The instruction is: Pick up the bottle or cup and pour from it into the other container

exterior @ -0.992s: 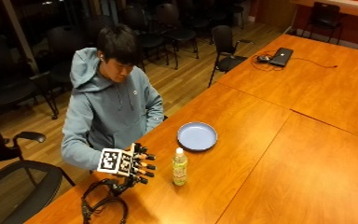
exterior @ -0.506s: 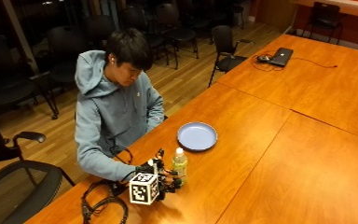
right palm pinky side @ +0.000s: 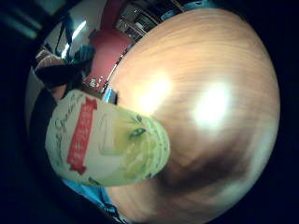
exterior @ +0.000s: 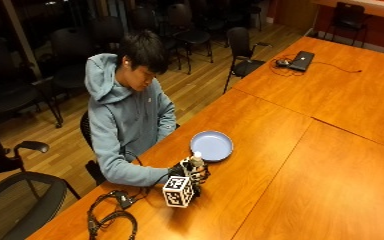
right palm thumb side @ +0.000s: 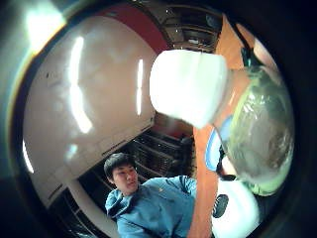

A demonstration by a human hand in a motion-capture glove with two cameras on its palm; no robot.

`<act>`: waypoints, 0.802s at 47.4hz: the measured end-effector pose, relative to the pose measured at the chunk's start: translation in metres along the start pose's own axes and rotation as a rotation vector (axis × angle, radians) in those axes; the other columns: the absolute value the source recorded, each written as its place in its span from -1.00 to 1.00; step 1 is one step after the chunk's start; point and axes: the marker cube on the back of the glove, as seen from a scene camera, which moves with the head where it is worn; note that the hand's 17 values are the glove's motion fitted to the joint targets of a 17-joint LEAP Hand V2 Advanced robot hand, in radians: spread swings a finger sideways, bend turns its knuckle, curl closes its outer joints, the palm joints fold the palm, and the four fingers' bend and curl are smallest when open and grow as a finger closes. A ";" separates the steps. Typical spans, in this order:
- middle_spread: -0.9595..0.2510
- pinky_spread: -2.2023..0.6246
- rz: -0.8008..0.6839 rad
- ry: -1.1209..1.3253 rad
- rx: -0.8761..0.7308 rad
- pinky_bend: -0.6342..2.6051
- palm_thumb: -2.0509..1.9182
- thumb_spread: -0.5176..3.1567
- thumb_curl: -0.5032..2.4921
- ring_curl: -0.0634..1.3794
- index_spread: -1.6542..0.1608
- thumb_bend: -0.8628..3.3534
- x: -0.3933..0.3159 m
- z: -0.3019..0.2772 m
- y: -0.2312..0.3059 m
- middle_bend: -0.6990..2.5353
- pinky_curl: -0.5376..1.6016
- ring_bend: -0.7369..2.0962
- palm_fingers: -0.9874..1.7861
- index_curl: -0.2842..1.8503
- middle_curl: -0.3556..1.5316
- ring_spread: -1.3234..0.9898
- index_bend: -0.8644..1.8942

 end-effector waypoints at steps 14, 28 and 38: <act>0.52 0.44 -0.018 0.157 -0.124 -0.24 0.58 -0.55 -0.28 -0.36 0.68 -0.60 -0.021 0.043 -0.003 -0.33 -0.21 -0.07 0.50 -0.45 -0.16 0.04 -0.27; 0.50 0.40 -0.003 0.382 -0.457 -0.26 0.57 -0.62 -0.25 -0.32 0.71 -0.61 -0.086 0.094 0.014 -0.34 -0.18 -0.08 0.53 -0.44 -0.13 0.02 -0.28; 0.50 0.40 -0.044 0.801 -0.517 -0.27 0.56 -0.64 -0.23 -0.30 0.71 -0.61 -0.113 0.112 -0.028 -0.34 -0.16 -0.09 0.55 -0.43 -0.10 0.02 -0.28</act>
